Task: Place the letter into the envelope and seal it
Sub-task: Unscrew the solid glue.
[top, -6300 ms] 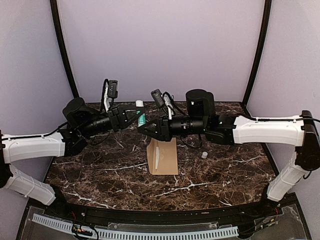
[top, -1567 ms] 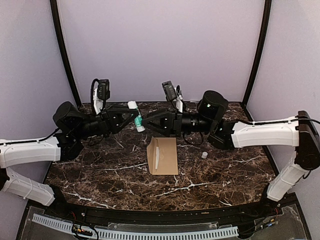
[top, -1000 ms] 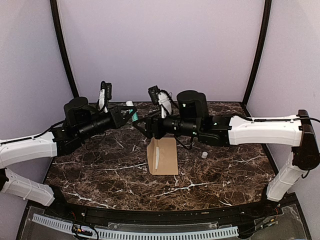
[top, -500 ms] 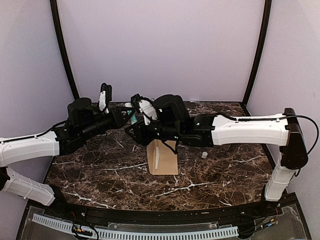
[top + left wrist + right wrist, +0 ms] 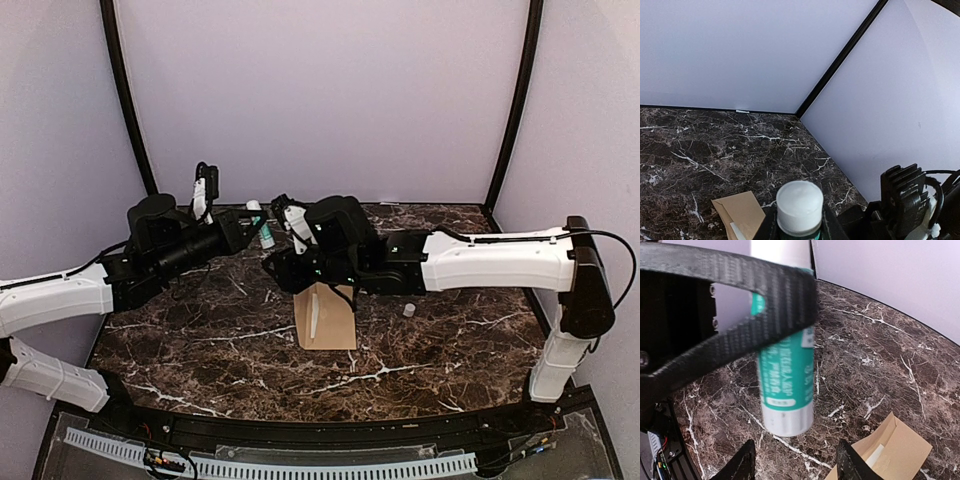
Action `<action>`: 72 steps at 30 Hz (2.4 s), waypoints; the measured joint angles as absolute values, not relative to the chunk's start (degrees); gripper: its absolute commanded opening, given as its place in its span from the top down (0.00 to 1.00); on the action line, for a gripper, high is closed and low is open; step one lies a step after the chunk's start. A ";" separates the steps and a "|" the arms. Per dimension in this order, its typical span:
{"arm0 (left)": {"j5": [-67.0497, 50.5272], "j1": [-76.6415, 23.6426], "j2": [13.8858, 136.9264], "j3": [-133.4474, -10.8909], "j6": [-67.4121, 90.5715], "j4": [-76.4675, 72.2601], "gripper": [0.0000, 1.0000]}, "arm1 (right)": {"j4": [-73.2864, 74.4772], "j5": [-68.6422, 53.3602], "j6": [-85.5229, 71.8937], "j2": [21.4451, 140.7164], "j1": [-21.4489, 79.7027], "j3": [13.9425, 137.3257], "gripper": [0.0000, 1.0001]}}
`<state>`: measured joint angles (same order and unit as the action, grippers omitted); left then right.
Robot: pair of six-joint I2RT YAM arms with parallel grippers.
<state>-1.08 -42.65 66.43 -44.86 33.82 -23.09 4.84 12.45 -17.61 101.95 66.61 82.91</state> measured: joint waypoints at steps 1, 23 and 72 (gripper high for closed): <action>-1.39 -42.65 66.28 -44.86 33.65 -23.24 1.00 | 5.17 12.75 -17.65 101.95 66.52 82.89 0.49; -6.44 -42.65 66.30 -44.84 33.17 -25.17 1.00 | 2.76 10.76 -16.45 102.17 66.19 85.62 0.68; -44.95 -42.28 66.41 -42.72 35.00 -50.48 1.00 | -37.76 -40.51 -32.12 91.53 59.22 63.05 0.77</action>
<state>-44.95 -42.28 66.41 -42.72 35.00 -50.48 -37.76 -40.51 -32.12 91.53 59.22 63.05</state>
